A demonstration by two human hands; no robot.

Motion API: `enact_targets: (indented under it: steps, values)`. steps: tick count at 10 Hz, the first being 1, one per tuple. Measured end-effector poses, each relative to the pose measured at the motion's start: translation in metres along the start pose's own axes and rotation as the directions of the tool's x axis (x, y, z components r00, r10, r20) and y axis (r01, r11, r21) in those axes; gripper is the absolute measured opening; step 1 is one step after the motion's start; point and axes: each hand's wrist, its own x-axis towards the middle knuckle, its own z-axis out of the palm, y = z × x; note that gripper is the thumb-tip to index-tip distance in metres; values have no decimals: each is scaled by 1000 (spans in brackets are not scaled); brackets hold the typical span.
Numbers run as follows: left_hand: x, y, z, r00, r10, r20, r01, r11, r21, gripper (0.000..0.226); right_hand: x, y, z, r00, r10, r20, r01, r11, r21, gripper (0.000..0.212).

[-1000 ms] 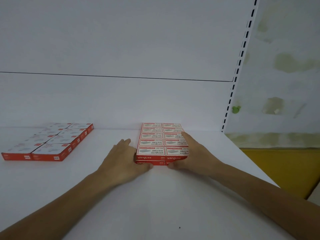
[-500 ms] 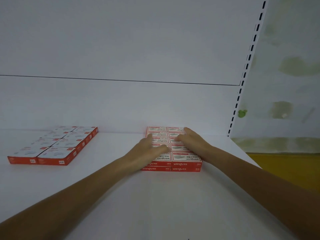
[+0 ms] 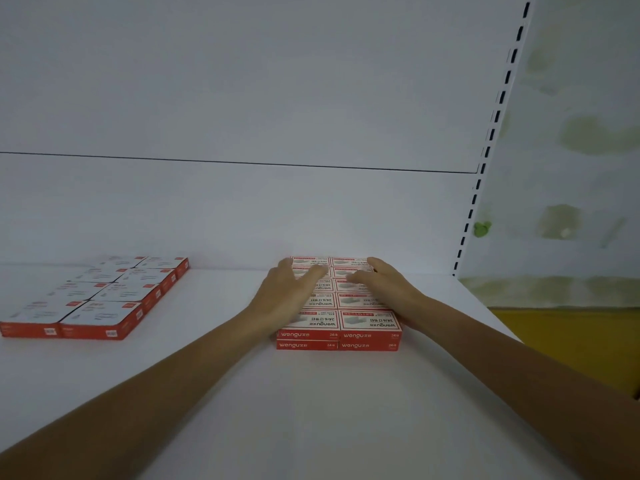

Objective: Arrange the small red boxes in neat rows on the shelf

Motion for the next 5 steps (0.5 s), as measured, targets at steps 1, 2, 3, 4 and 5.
enact_targets:
  steps: [1,2,3,4,5]
  values:
    - [18,2,6,997,-40,69,44,998,-53,63,5,-2,2,1000,3,6,-3,1000,10,20]
    - [28,2,11,994,-54,95,55,999,-1,64,10,-4,4,999,33,6,-33,999,-3,25]
    - [28,5,4,985,-65,160,67,998,-7,76,10,-8,3,997,65,37,-64,998,-28,23]
    - [23,7,-14,982,-40,184,40,999,6,78,5,-16,0,996,82,41,-79,994,-71,22]
    - [12,9,-39,999,-3,49,-5,989,150,69,-11,-31,4,995,49,-85,-69,966,-248,45]
